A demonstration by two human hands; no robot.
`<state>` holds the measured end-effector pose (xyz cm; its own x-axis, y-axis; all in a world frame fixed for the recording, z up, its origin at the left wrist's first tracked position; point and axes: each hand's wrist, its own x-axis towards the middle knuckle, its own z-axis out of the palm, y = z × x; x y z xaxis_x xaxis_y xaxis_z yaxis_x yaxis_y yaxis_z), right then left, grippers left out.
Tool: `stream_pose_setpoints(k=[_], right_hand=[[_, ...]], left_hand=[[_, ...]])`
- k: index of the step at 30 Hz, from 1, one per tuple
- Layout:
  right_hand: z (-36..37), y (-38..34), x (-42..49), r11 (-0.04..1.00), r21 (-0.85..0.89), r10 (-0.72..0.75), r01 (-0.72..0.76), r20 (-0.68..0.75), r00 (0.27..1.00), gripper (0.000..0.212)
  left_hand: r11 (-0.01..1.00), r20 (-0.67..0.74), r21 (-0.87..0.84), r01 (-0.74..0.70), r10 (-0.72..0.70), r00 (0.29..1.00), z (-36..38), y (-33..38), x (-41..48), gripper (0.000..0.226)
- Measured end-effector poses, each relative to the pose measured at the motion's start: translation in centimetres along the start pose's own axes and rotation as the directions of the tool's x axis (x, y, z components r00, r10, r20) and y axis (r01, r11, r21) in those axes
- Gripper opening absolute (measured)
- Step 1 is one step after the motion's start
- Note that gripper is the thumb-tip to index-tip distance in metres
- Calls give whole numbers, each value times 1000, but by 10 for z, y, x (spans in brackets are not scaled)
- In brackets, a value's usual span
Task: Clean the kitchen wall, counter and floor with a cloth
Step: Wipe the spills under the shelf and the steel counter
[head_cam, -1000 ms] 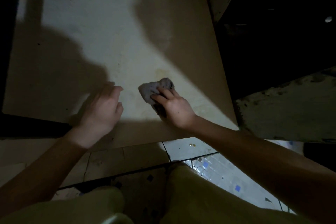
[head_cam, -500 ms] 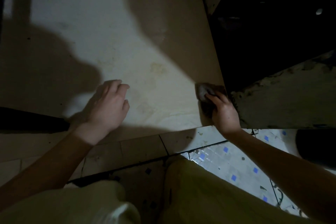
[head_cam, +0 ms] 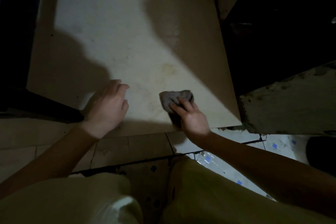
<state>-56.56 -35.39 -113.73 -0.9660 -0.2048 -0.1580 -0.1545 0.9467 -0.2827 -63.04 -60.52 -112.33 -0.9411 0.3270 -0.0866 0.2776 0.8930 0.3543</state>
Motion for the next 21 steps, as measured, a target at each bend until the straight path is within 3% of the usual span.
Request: stream_pose_setpoints(k=[6, 11, 15, 21], right_hand=[[9, -49, 21, 967, -52, -246, 250, 74, 966, 42], [2, -38, 23, 953, -56, -287, 296, 137, 948, 44], [-5, -12, 18, 982, -44, -180, 185, 89, 980, 48], [-19, 56, -2, 984, -16, 179, -180, -37, 983, 57]], left_hand=[[999, -66, 36, -40, 42, 997, -6, -15, -6, 39], [1000, -57, 23, -10, 12, 998, -6, -15, -11, 39], [1000, -43, 16, -13, 13, 999, -3, -13, -11, 38], [1000, -44, 13, 12, -11, 999, -7, -6, -8, 38]])
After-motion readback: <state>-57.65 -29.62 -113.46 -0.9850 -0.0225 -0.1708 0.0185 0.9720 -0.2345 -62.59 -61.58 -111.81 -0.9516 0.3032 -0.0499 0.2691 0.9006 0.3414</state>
